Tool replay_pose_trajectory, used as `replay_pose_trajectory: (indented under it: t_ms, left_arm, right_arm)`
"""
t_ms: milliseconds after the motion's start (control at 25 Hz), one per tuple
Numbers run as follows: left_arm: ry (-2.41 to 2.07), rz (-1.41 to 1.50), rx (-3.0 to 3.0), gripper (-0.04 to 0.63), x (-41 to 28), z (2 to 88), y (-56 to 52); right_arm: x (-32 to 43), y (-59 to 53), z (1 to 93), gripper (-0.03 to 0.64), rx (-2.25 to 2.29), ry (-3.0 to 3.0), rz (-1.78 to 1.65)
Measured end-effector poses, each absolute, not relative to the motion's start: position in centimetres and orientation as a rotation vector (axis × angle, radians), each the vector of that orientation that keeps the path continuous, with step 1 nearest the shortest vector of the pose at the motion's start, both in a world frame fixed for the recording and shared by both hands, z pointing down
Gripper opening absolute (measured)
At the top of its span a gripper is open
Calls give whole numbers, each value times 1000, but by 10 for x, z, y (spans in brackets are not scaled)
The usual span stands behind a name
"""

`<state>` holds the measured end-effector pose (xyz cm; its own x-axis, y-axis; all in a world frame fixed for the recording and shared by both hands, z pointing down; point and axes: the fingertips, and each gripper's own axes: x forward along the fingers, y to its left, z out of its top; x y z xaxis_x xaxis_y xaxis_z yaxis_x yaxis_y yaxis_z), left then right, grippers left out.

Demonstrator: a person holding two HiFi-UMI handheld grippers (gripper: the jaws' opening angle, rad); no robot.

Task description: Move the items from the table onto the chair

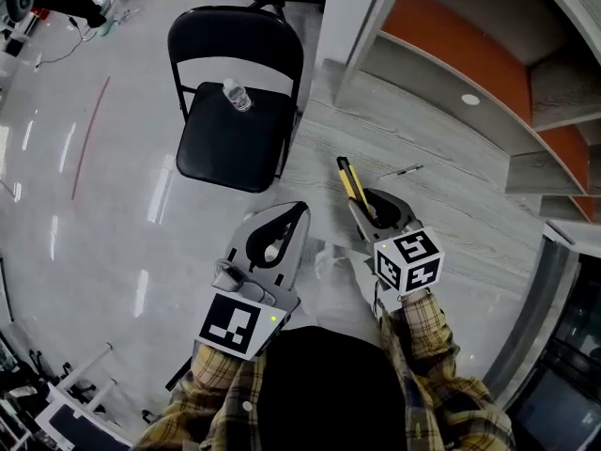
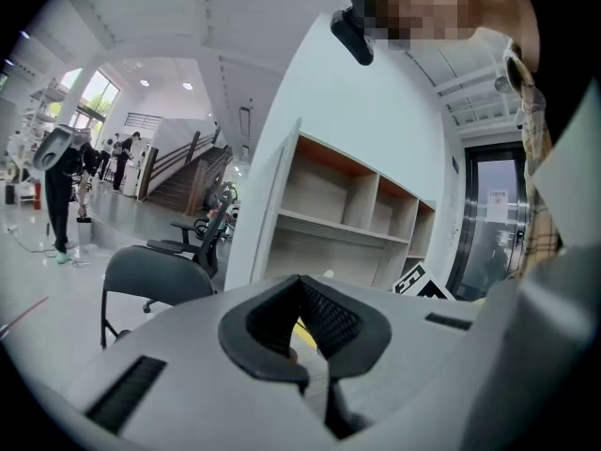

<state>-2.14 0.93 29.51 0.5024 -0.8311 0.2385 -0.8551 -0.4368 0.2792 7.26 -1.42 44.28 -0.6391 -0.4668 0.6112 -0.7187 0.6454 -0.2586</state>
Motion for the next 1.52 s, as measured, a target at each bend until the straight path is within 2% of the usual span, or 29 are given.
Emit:
replay_pose_trajectory:
  t_ms: [440, 680, 1000, 1520]
  left_arm:
    - [-1491, 112, 2274, 3, -205, 329, 8]
    - [-1548, 93, 2159, 3, -272, 366, 5]
    - [-1539, 38, 2103, 3, -289, 426, -17]
    - [-1455, 78, 1933, 3, -315, 530, -29]
  right_arm:
    - [-160, -20, 479, 126, 777, -2402, 728]
    - [-242, -45, 530, 126, 787, -2393, 757]
    - [-284, -93, 671, 126, 845, -2227, 794]
    - [-289, -128, 861, 126, 828, -2065, 729]
